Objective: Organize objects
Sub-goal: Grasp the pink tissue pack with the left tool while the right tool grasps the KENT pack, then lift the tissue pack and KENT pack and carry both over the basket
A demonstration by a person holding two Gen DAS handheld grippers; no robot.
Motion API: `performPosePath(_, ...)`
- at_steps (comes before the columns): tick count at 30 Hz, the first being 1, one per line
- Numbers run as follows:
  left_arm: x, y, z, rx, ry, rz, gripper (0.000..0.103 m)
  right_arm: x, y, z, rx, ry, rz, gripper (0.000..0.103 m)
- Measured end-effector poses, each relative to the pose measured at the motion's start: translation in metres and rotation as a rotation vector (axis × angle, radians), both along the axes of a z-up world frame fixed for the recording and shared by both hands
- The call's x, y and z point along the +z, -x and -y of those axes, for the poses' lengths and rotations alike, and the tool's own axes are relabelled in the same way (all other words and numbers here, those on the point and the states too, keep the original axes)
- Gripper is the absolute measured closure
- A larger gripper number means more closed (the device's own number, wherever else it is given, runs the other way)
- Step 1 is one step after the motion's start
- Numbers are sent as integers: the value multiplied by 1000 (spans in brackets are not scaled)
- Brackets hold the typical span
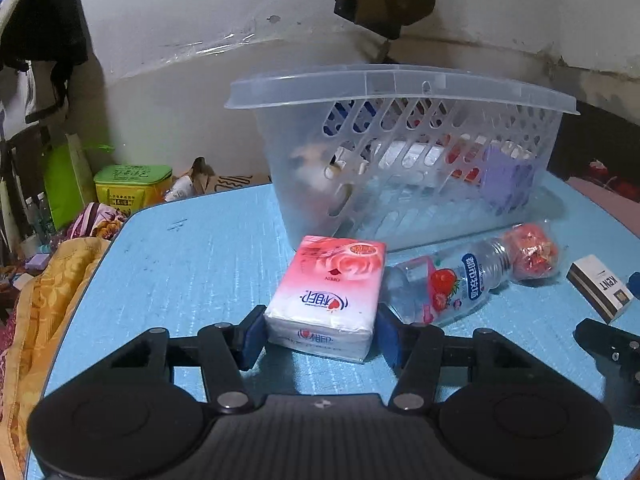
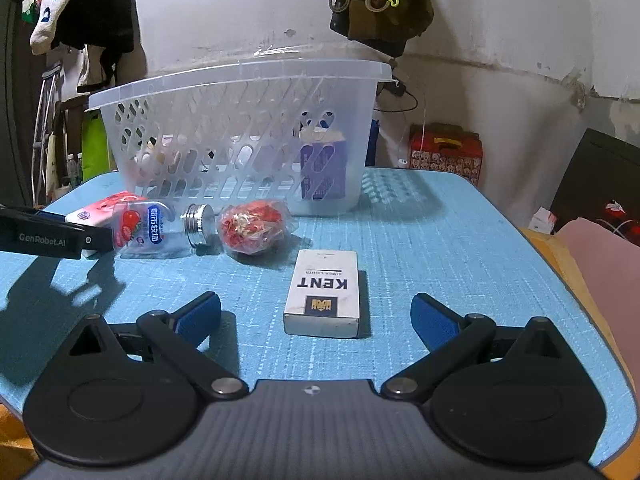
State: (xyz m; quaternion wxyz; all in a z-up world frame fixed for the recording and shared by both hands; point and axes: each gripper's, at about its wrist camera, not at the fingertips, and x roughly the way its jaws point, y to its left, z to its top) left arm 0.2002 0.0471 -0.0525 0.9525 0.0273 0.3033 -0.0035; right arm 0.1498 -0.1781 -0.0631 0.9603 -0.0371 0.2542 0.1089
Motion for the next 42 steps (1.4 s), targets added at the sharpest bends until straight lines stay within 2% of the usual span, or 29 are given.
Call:
performPosePath(4,-1,1,-9,16,54,-10,43,1,-2,0,6,3,-5,0)
performPosePath(7,-1,4,-10,10,51,-10,43,2,-3,1,17,3,-12,1)
performPosePath(9,-1,4,-10,10,53,-9,43,3,-1,3,22,1,-12,10)
performPosePath(15,-2,4,-10,8,49,-7,43,6,3,2,69,-1,6,60)
performPosePath(19,-1,5,-10,9,52,-1,43,12,3,13,58,-65,6,60)
performPosePath(26,3,16,-5,9,22,71,44,20,1,34,37,-140,-18,60)
performPosePath(29,8,19,-3,13,26,66,44,24,5,33,52,-145,0,60)
performPosePath(36,39,51,10,-48,58,158,44,42,15,22,116,-138,51,60)
performPosePath(42,44,64,29,-102,56,144,44,58,24,18,148,-143,63,60)
